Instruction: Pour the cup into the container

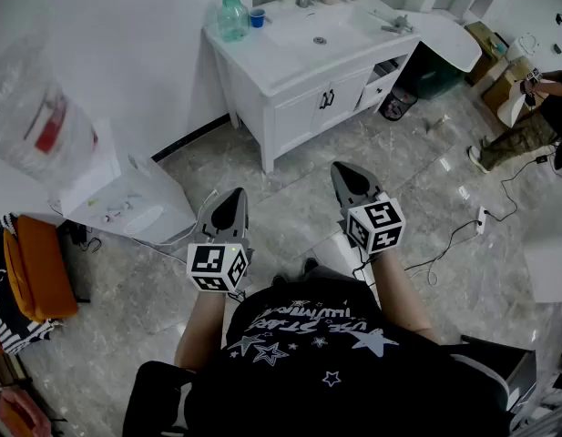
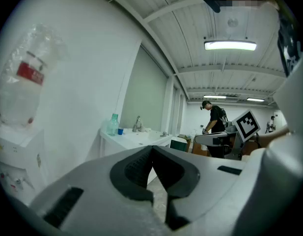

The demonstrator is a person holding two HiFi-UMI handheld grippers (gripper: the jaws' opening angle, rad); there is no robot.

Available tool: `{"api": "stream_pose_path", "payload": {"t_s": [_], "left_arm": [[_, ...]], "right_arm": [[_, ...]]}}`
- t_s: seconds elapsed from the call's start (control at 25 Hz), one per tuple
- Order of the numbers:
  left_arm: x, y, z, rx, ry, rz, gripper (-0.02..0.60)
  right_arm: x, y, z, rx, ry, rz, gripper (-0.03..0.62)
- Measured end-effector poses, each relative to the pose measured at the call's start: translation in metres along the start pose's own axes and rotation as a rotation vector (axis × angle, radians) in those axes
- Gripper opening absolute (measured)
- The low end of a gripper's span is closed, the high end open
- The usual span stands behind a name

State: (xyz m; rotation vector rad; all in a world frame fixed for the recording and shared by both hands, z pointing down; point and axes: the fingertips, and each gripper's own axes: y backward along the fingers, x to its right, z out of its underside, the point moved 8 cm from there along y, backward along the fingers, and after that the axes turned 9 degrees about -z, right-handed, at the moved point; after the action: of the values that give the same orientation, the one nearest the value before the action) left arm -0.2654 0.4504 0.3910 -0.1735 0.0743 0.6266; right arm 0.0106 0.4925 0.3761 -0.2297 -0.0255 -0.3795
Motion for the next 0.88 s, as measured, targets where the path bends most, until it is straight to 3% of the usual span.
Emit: {"api": "stream_pose_path", "payload": {"t_s": [0.56,0.84,0.88], "left_arm": [[-0.011,0.013,0.012,-0.040,0.023,-0.001,0.009],[-0.021,0.009,0.023,-0.092,0.028,-0.017,0.009],[-0.021,0.006,0.024,-0.098,0.026,-0.019,0.009]], "right_arm": [[-0.012,-0.006,0.010,-0.007,-0.014,0.018,0.006],[-0.010,-0.012,0.019,0.016,-0.047,-0.031,0.006],[-0.008,-0.014,0.020,0.018,-0.058,-0.041,0.029]]}}
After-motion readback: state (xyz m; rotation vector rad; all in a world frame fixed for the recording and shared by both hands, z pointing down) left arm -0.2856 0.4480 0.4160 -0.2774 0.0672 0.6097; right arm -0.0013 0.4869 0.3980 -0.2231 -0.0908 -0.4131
